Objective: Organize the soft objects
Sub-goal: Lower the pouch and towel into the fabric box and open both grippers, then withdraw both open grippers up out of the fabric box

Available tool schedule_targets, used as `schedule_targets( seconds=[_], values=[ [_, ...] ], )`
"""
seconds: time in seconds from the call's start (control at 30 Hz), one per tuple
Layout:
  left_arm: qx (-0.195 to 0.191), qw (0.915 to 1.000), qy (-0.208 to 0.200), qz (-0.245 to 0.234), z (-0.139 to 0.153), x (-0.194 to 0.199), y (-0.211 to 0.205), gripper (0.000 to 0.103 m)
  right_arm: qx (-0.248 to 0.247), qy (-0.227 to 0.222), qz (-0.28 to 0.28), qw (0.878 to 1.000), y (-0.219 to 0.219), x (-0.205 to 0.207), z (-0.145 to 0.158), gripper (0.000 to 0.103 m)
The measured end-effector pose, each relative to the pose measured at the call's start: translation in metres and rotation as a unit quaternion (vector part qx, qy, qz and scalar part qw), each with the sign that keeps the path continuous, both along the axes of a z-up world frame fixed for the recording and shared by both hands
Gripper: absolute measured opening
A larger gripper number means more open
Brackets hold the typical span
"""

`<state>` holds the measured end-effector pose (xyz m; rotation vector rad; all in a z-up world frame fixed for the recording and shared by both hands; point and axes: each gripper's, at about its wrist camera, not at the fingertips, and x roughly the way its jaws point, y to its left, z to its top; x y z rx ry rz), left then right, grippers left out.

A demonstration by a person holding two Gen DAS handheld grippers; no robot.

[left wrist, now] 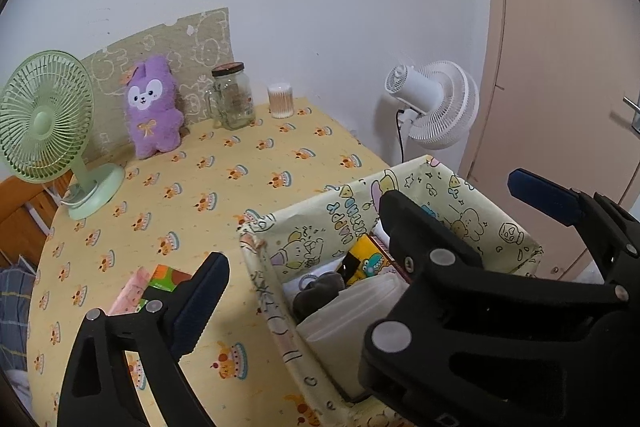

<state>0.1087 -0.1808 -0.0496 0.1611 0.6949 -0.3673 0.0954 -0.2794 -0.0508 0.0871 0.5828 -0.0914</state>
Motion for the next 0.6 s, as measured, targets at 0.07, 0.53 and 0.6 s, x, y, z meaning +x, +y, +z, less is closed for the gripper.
schedule_targets(
  seconds=[0.07, 0.53, 0.6],
  values=[
    [-0.003, 1.0, -0.004, 0.0, 0.003, -0.002, 0.003, 0.098, -0.001, -0.002, 0.0, 1.0, 0.004, -0.002, 0.003, 0.096],
    [-0.023, 0.9994, -0.026, 0.007, 0.022, -0.013, 0.031, 0.099, 0.003, -0.011, 0.009, 1.0, 0.03, -0.014, 0.021, 0.1],
    [-0.024, 0.9992, -0.03, 0.009, 0.024, -0.015, 0.036, 0.099, 0.001, -0.012, 0.01, 1.0, 0.035, -0.015, 0.024, 0.1]
  ],
)
